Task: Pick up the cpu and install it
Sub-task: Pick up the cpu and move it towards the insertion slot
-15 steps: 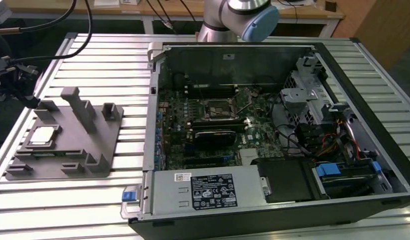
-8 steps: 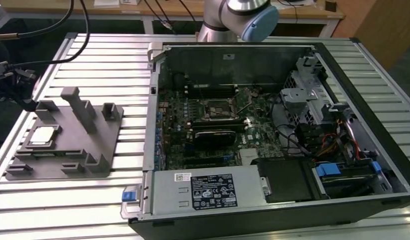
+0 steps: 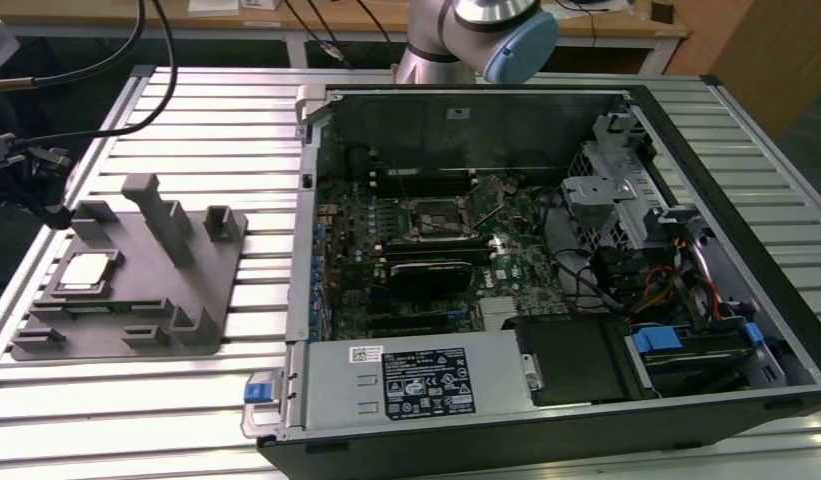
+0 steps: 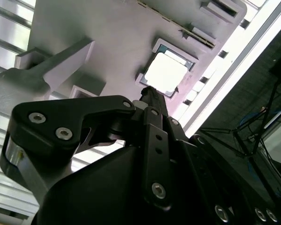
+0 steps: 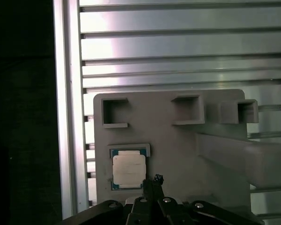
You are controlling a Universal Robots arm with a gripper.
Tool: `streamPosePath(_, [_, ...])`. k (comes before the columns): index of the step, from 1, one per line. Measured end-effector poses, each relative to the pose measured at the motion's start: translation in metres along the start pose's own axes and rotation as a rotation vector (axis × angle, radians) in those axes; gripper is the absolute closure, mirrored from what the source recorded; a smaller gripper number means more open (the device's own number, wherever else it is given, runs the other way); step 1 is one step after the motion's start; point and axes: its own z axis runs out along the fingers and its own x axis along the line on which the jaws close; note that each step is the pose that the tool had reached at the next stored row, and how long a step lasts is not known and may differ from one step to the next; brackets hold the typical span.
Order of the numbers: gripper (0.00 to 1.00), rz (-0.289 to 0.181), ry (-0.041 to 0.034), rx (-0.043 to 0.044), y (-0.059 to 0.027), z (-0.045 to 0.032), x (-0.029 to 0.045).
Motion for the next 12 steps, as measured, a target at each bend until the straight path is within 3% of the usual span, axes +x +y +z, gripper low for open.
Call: streamPosePath(12, [0.89, 0.000, -0.0001, 0.0015, -0.0029, 0.0118, 0.0037])
